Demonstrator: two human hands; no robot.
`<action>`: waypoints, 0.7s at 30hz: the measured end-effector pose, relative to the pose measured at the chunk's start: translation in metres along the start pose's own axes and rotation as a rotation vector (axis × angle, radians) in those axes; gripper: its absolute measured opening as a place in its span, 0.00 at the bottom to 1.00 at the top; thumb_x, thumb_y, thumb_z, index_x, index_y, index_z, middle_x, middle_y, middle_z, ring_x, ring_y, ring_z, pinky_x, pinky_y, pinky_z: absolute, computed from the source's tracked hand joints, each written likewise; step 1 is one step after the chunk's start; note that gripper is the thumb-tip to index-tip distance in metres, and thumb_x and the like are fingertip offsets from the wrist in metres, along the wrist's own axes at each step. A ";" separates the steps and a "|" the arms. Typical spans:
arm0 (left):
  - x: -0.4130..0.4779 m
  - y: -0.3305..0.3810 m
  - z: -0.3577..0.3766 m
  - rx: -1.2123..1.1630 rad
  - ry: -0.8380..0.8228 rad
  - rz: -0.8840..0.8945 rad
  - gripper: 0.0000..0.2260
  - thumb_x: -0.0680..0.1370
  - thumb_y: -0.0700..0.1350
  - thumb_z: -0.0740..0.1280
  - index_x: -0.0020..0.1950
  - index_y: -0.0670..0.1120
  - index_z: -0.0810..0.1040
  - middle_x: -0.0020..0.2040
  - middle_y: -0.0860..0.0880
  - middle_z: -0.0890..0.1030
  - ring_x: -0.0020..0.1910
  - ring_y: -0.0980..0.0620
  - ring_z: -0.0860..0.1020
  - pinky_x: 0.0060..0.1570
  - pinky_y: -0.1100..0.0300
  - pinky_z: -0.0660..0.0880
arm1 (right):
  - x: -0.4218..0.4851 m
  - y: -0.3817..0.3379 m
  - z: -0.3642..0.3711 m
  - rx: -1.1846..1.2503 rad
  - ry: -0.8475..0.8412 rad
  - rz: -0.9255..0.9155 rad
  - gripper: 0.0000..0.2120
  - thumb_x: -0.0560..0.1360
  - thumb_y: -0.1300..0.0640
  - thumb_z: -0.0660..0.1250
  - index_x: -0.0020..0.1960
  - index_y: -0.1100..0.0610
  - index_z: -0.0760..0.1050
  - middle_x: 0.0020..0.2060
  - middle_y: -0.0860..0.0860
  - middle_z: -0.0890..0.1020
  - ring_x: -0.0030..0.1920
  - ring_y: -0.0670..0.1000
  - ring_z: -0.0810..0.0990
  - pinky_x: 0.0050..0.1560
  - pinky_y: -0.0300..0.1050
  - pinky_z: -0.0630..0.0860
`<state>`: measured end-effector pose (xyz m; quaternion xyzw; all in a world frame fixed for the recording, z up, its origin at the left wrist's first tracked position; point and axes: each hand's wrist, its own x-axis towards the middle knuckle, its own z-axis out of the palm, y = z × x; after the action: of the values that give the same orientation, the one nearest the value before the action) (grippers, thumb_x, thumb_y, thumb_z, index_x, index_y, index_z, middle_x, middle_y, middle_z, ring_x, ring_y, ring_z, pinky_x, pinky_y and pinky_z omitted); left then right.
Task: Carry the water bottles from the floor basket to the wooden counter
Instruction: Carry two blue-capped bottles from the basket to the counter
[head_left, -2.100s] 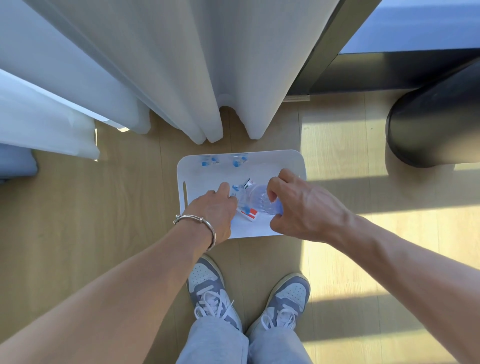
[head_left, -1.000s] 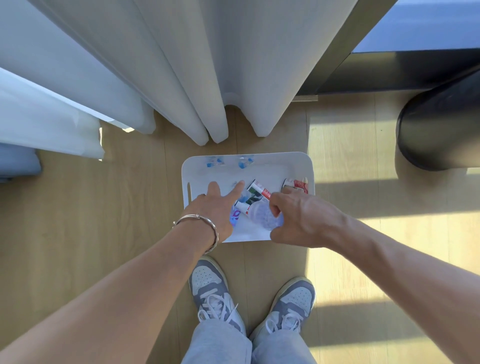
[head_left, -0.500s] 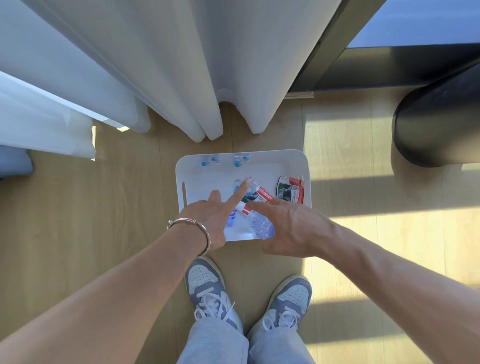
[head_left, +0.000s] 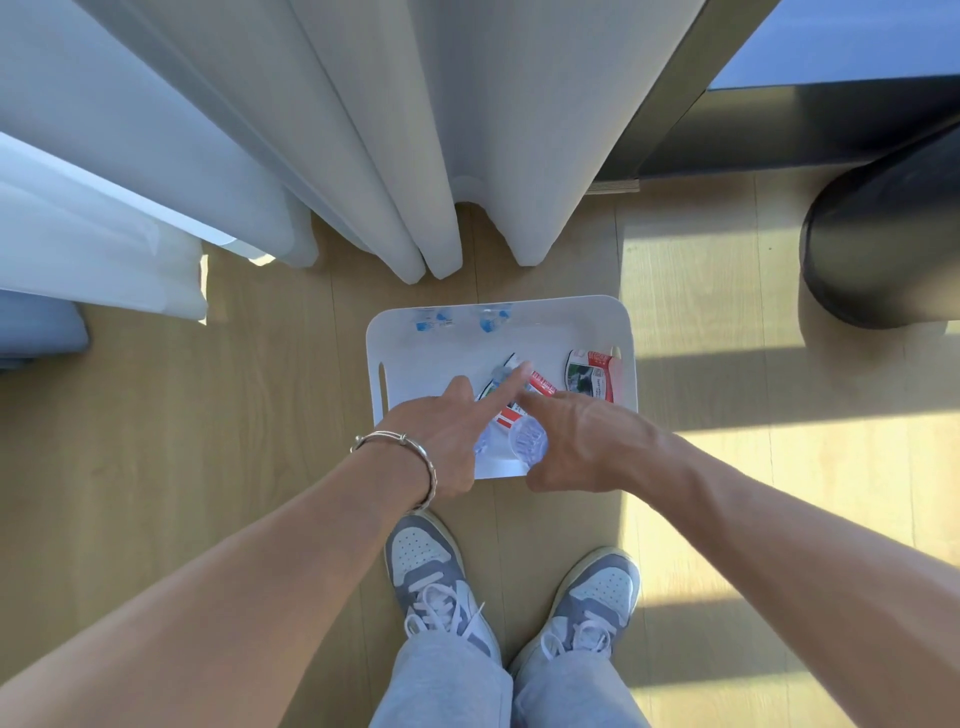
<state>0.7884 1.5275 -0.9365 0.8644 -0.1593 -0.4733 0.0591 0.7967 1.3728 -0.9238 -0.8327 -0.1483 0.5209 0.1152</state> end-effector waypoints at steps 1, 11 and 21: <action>0.000 0.000 0.001 -0.012 -0.002 -0.022 0.45 0.76 0.38 0.63 0.74 0.62 0.32 0.50 0.48 0.63 0.28 0.53 0.66 0.24 0.63 0.61 | -0.001 0.000 0.001 0.000 0.008 0.014 0.34 0.74 0.50 0.66 0.75 0.52 0.55 0.61 0.55 0.75 0.56 0.55 0.77 0.47 0.43 0.71; -0.013 -0.002 -0.016 -0.001 0.033 -0.120 0.17 0.79 0.41 0.62 0.68 0.49 0.69 0.61 0.47 0.65 0.41 0.48 0.73 0.41 0.59 0.70 | -0.012 0.000 -0.015 0.023 0.066 0.094 0.16 0.72 0.55 0.66 0.58 0.55 0.70 0.51 0.52 0.71 0.45 0.52 0.73 0.39 0.41 0.68; -0.086 0.021 -0.121 0.030 0.019 -0.032 0.11 0.77 0.42 0.62 0.59 0.51 0.74 0.59 0.50 0.68 0.44 0.49 0.69 0.40 0.61 0.66 | -0.100 -0.028 -0.097 -0.025 0.063 0.020 0.12 0.72 0.54 0.68 0.55 0.51 0.73 0.49 0.48 0.71 0.44 0.51 0.72 0.32 0.39 0.65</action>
<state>0.8420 1.5304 -0.7964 0.8719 -0.1520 -0.4637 0.0404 0.8396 1.3589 -0.7889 -0.8515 -0.1429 0.4935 0.1043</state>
